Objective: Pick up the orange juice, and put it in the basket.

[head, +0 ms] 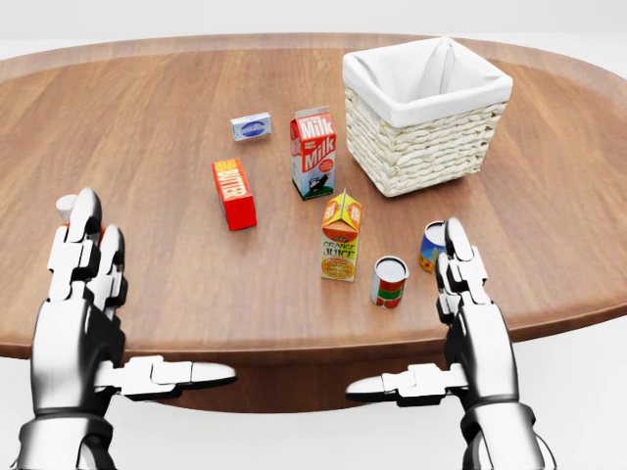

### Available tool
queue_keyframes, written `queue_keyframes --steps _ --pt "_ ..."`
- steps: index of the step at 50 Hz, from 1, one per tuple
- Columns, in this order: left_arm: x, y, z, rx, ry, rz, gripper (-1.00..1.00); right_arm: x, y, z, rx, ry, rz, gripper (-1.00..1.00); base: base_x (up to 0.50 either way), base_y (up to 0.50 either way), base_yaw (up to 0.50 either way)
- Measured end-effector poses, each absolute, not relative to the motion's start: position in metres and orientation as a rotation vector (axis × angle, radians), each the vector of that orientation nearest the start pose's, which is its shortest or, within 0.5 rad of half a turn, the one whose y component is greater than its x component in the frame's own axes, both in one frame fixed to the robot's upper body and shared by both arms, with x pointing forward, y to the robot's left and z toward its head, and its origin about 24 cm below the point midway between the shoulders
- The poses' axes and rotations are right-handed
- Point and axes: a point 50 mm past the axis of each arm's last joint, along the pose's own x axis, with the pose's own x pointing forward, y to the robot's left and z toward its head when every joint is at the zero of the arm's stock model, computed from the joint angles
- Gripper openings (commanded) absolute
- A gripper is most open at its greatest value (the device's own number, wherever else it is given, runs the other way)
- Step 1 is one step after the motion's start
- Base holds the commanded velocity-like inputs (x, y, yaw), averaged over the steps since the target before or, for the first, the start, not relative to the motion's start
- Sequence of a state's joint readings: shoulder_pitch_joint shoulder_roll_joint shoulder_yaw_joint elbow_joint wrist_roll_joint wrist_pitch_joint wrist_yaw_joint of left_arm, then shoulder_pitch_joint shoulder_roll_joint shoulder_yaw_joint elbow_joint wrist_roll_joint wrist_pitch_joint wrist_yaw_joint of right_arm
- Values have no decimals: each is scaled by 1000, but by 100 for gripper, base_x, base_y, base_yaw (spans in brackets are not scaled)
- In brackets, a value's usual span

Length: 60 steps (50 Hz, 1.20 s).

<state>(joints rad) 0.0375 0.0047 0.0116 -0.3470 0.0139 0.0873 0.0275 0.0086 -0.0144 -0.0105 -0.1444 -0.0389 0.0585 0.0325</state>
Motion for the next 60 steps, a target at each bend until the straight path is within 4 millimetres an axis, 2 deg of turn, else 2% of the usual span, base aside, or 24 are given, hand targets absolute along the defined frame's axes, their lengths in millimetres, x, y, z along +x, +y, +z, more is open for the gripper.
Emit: queue_keyframes --steps 9,20,27,48,60 --pt "227 158 140 64 -382 40 100 249 -150 90 -76 -155 21 100 0 0 0" --pt "210 165 160 137 -471 59 100 242 -145 124 -109 -306 25 100 0 0 0" --pt "204 171 170 150 -519 97 100 238 -145 137 -123 -365 21 100 0 0 0" --pt "200 178 179 172 -558 153 100 227 -140 159 -172 -470 29 100 0 0 0" --pt "200 179 179 173 -558 158 100 225 -141 164 -190 -492 18 100 44 0 0"
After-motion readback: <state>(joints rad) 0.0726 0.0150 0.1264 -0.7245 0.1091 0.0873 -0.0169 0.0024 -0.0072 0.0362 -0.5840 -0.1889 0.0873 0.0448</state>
